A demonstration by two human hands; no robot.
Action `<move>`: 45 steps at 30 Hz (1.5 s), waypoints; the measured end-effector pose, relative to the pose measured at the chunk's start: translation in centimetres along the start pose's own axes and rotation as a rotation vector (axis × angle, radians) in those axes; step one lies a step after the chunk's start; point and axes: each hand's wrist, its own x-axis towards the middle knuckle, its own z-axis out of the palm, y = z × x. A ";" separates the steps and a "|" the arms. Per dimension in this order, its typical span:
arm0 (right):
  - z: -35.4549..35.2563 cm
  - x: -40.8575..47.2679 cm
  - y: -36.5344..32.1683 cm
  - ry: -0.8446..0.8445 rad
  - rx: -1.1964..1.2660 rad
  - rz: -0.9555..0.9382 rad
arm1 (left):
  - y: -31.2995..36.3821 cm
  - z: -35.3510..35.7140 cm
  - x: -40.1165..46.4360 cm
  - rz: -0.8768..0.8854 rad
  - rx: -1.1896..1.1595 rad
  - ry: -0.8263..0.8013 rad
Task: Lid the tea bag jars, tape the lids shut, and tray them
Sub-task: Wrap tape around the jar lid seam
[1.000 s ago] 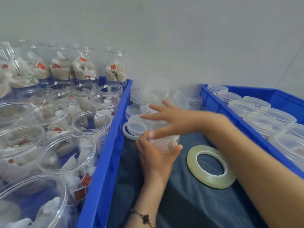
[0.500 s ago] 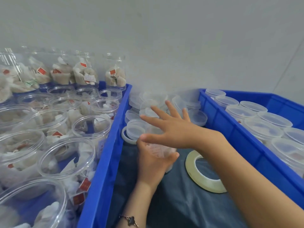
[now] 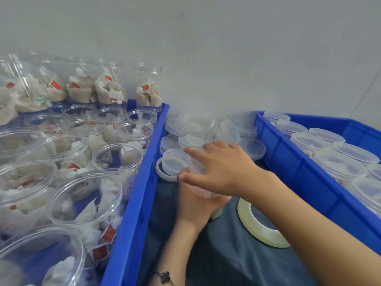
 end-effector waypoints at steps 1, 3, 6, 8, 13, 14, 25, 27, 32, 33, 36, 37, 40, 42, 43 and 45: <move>-0.2 0.0 0.4 -0.066 0.034 -0.059 | 0.3 0.0 0.0 0.000 0.010 -0.028; -0.4 -0.2 0.9 -0.065 0.147 -0.125 | 0.6 0.3 -0.2 -0.008 -0.025 -0.056; 0.1 -0.4 0.6 0.048 0.282 -0.107 | 0.9 0.9 -0.6 -0.018 -0.018 -0.018; 0.2 -0.1 0.0 0.070 0.284 -0.036 | 0.7 1.0 -0.6 0.037 0.060 0.005; 0.8 0.1 -1.3 0.120 0.222 0.111 | 0.8 0.6 -0.5 0.134 0.159 0.046; 0.8 0.3 -1.5 0.132 0.217 0.126 | 0.8 0.7 -0.6 0.136 0.164 0.058; 8.4 -8.9 3.4 0.043 0.546 0.632 | 0.5 1.2 -1.8 0.083 0.487 0.262; 8.7 -9.7 3.7 -0.126 0.337 0.446 | 1.2 1.0 -2.5 0.259 0.615 0.367; 7.1 -9.9 4.4 -0.048 0.284 0.464 | 2.6 2.4 -4.8 0.804 0.487 0.358; 6.5 -9.9 4.5 0.015 0.327 0.469 | 3.0 2.9 -5.3 0.836 0.483 0.290; 5.5 -10.3 4.7 0.148 0.557 0.485 | 3.6 4.2 -6.5 0.771 0.581 0.135; 5.2 -10.5 4.7 0.165 0.609 0.490 | 3.8 4.3 -6.7 0.665 0.620 0.073; 5.0 -10.5 4.9 0.206 0.640 0.495 | 2.4 4.3 -6.9 0.394 0.529 0.032; 5.3 -10.5 4.9 0.223 0.694 0.541 | 1.5 4.0 -6.7 0.273 0.518 0.019; 5.5 -10.5 4.9 0.240 0.717 0.566 | 1.6 3.9 -6.6 0.247 0.502 0.035; 5.7 -10.4 4.8 0.292 0.737 0.595 | 1.8 3.7 -6.3 0.245 0.493 0.055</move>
